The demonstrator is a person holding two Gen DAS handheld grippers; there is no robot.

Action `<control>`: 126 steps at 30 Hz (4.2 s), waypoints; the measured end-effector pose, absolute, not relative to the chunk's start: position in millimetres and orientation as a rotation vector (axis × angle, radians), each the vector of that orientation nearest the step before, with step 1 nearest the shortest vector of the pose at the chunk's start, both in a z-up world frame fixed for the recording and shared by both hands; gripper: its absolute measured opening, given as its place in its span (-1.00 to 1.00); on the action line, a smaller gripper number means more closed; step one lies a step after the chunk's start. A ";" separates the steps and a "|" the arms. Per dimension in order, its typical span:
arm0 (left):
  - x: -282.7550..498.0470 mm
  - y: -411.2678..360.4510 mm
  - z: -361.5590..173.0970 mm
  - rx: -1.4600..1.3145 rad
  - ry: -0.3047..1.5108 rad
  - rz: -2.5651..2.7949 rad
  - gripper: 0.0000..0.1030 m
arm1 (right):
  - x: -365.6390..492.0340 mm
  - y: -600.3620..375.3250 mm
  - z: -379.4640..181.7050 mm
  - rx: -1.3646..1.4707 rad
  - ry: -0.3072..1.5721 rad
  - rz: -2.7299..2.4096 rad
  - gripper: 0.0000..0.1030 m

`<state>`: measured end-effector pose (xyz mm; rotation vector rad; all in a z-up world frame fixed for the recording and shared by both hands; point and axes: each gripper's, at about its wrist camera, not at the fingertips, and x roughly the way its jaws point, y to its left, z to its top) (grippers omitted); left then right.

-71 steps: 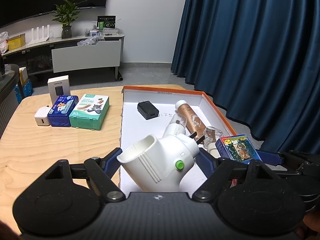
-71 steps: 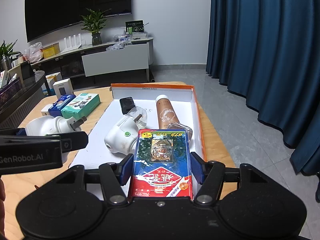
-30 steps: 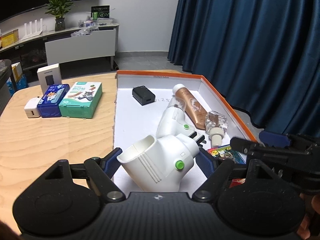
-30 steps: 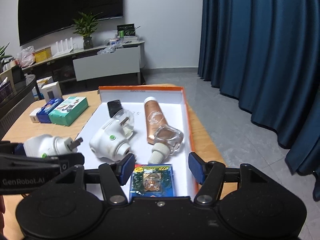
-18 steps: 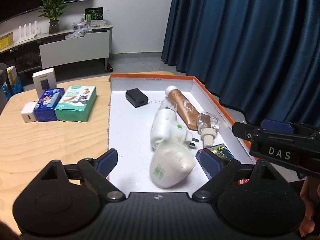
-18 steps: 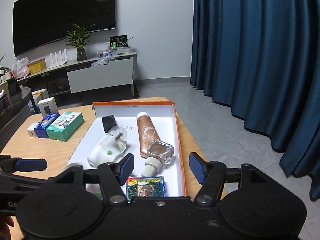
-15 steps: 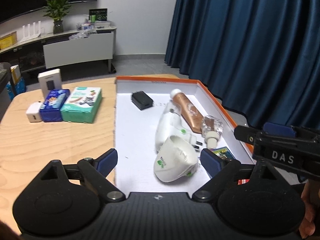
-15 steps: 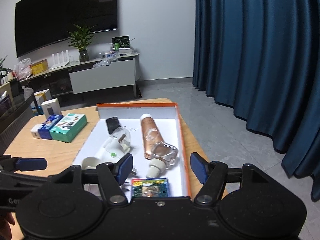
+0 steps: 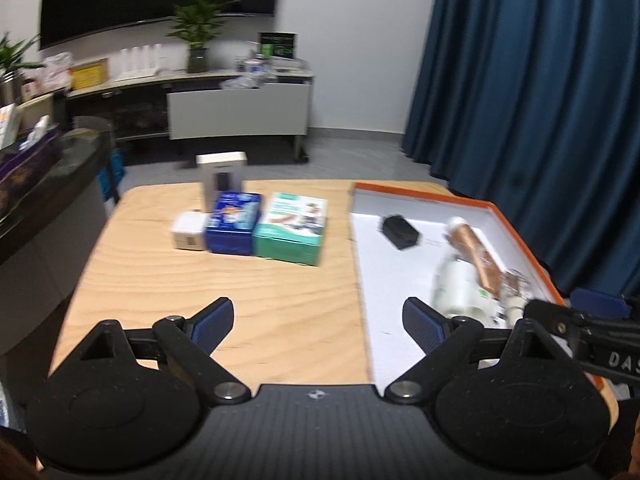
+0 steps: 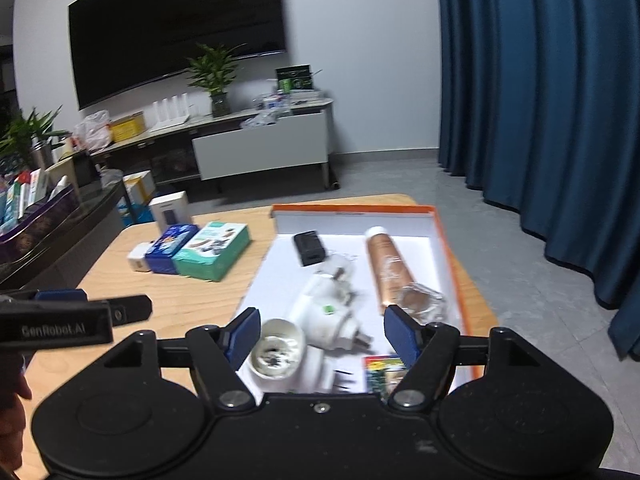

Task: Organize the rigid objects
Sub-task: 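Withdraw both tools from the box back toward the table items, then grasp the white charger cube with the left gripper while the right grasps the green bandage box, then carry the white charger cube and green bandage box over the white box with both grippers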

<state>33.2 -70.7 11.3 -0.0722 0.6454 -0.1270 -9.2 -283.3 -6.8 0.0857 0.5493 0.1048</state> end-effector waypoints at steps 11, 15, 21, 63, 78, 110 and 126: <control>47.4 -11.7 10.5 -0.126 0.641 -0.003 0.84 | 11.9 -239.9 -3.1 0.045 0.571 0.199 0.61; 57.4 8.0 5.2 -0.135 0.651 0.036 0.85 | 24.4 -224.2 -5.5 0.018 0.581 0.230 0.61; 84.8 35.0 -7.6 -0.146 0.681 0.084 0.85 | 45.1 -211.2 -11.7 0.013 0.603 0.251 0.61; 179.2 57.5 -51.2 -0.008 0.640 -0.018 0.13 | 169.6 -156.7 -34.5 0.032 0.681 0.312 0.61; 153.6 59.1 -27.5 -0.064 0.589 -0.027 0.13 | 245.1 -122.8 -53.1 -0.002 0.751 0.221 0.87; 123.1 30.8 -5.0 -0.065 0.557 -0.047 0.13 | 195.4 -143.9 -36.7 -0.038 0.666 0.241 0.62; 63.7 -96.0 39.6 -0.050 0.509 -0.237 0.13 | 51.8 -291.6 32.1 0.048 0.494 0.006 0.62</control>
